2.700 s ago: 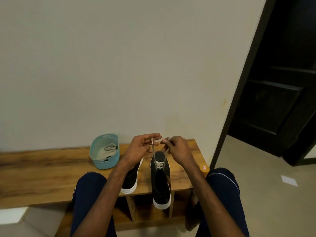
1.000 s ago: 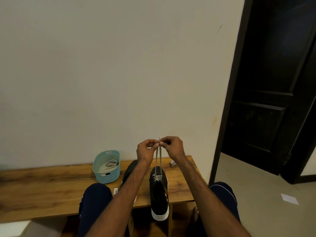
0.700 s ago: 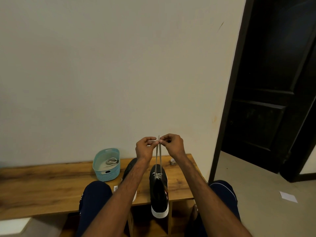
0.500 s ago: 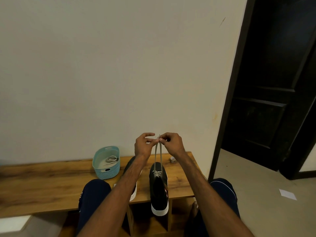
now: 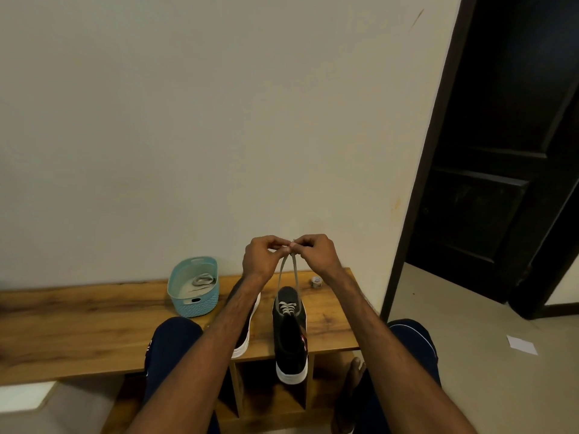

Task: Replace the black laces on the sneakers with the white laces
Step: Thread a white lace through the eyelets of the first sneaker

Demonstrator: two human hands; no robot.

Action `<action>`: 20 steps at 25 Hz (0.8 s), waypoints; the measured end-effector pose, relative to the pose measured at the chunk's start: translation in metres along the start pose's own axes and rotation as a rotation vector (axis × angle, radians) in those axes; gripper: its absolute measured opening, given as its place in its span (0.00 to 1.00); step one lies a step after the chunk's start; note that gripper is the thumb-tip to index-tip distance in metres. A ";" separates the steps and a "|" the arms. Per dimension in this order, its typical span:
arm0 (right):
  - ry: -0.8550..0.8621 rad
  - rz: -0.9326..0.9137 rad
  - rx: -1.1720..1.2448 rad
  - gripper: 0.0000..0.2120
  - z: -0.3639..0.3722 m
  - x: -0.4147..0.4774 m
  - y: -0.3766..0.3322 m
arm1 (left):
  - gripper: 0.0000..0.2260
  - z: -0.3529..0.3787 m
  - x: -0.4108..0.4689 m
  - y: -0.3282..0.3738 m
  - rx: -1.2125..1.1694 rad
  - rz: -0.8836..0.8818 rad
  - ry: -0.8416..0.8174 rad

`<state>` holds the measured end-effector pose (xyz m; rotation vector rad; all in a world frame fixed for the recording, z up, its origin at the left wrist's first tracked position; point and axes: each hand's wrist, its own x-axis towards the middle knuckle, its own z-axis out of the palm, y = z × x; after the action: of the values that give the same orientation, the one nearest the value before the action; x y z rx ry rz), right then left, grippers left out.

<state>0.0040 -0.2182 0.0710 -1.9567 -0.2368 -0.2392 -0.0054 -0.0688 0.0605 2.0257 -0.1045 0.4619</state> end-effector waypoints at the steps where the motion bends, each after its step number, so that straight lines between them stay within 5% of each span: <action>1: 0.017 0.013 0.011 0.06 0.002 -0.001 0.000 | 0.03 0.001 0.000 0.001 0.040 -0.005 0.001; 10: 0.172 0.119 -0.036 0.07 0.018 -0.001 -0.002 | 0.07 0.004 -0.007 -0.003 0.123 -0.027 -0.061; 16: -0.113 0.043 -0.215 0.09 0.011 -0.002 0.001 | 0.06 -0.002 -0.008 -0.010 0.158 -0.017 -0.022; 20: -0.106 0.016 -0.286 0.10 0.011 -0.002 0.007 | 0.04 -0.003 -0.005 -0.010 -0.002 -0.088 -0.072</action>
<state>0.0052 -0.2109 0.0599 -2.2579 -0.2674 -0.1650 -0.0080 -0.0617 0.0519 2.0362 -0.0599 0.3333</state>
